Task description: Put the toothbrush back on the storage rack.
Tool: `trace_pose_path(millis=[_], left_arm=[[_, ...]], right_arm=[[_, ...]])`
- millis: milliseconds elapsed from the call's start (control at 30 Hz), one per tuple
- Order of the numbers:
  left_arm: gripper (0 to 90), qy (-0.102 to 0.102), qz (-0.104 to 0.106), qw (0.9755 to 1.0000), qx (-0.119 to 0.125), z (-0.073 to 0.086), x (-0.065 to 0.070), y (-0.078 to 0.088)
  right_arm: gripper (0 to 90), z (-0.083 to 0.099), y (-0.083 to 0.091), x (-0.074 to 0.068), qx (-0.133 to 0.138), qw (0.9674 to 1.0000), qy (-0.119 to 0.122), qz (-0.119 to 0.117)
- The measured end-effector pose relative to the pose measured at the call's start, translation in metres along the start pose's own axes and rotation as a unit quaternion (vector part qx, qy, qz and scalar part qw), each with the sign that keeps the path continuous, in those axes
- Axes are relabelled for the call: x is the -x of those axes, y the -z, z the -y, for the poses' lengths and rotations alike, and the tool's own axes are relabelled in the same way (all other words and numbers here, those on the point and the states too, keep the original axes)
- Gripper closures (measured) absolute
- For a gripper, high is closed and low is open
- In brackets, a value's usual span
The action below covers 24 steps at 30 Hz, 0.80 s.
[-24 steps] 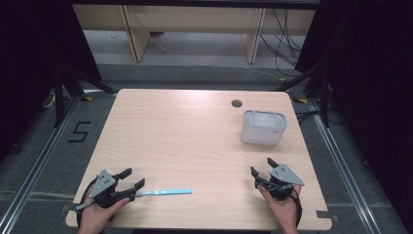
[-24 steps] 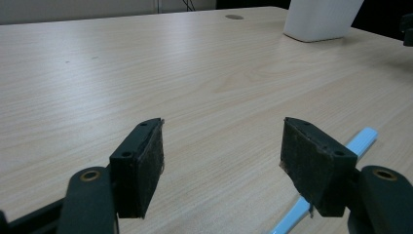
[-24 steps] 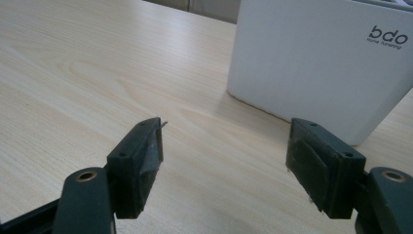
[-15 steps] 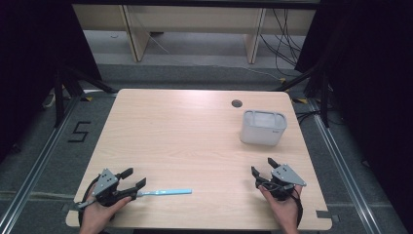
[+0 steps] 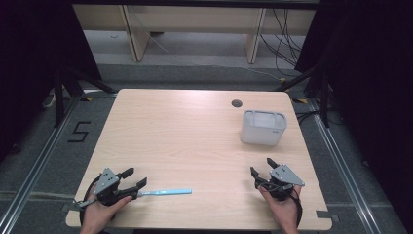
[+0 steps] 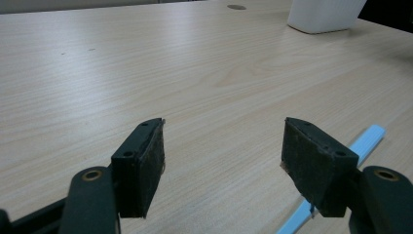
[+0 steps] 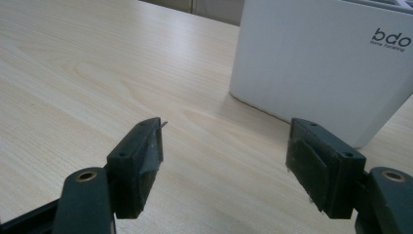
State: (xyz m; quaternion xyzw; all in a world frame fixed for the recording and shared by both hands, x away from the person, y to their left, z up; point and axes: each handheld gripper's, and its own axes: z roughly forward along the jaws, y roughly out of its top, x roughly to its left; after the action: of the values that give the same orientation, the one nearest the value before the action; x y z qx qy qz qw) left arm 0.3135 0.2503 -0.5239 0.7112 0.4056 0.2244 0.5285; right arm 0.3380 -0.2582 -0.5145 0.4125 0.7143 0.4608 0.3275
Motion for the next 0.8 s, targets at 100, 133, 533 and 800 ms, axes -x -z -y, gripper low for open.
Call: trace_pose_path(millis=[100,133,533,800], left_arm=[[31.4,-0.004,0.004,1.0,-0.001,0.0,0.0,0.0],[31.3,-0.003,0.005,1.0,-0.001,0.0,0.0,0.0],[32.0,-0.079,0.079,0.9924,-0.051,-0.04,0.002,0.002],[37.1,-0.201,0.163,0.9554,-0.142,-0.063,0.014,-0.013]], right_arm=[[30.4,0.0,0.0,-0.001,-0.004,1.0,0.0,-0.002],[30.4,0.0,0.0,-0.001,-0.004,1.0,0.003,-0.001],[29.9,-0.002,-0.005,-0.003,-0.032,0.9989,0.03,-0.017],[30.0,-0.003,-0.007,0.0,-0.043,0.9979,0.043,-0.021]])
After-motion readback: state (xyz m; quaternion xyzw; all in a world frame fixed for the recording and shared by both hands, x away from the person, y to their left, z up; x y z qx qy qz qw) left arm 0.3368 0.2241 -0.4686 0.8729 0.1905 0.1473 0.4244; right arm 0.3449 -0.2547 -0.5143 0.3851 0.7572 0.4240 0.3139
